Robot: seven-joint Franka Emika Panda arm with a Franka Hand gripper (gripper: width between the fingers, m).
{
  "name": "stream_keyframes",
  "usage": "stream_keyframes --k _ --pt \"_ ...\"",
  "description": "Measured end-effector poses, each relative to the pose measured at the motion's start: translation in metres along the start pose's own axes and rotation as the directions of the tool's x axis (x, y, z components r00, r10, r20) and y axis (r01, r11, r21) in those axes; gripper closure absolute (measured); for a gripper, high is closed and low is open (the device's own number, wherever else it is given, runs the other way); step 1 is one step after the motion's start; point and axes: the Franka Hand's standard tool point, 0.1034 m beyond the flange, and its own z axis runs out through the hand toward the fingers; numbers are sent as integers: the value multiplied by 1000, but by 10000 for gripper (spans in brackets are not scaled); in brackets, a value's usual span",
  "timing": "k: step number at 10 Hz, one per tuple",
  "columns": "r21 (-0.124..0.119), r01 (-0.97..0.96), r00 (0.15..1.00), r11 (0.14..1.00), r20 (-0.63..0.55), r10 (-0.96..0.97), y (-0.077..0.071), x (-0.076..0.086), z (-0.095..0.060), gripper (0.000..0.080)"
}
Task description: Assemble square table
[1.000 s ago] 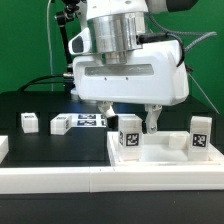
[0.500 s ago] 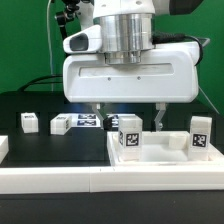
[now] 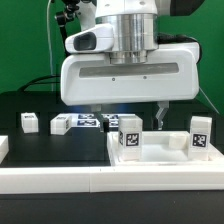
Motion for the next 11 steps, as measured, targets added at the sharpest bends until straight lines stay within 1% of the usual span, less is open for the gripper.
stream_keyframes --k 1,2,3,4,7,9,11 --pt "0 -2 1000 1000 0 2 0 0 0 180" --pt "0 -2 1000 1000 0 2 0 0 0 360" --pt "0 -2 1000 1000 0 2 0 0 0 360" --pt "0 -15 1000 1000 0 15 1 0 0 513" --pt "3 -63 998 998 -1 63 1 0 0 511" --pt "15 -270 963 963 -10 271 2 -1 0 511" --pt "36 -450 892 892 -15 451 3 -2 1 511"
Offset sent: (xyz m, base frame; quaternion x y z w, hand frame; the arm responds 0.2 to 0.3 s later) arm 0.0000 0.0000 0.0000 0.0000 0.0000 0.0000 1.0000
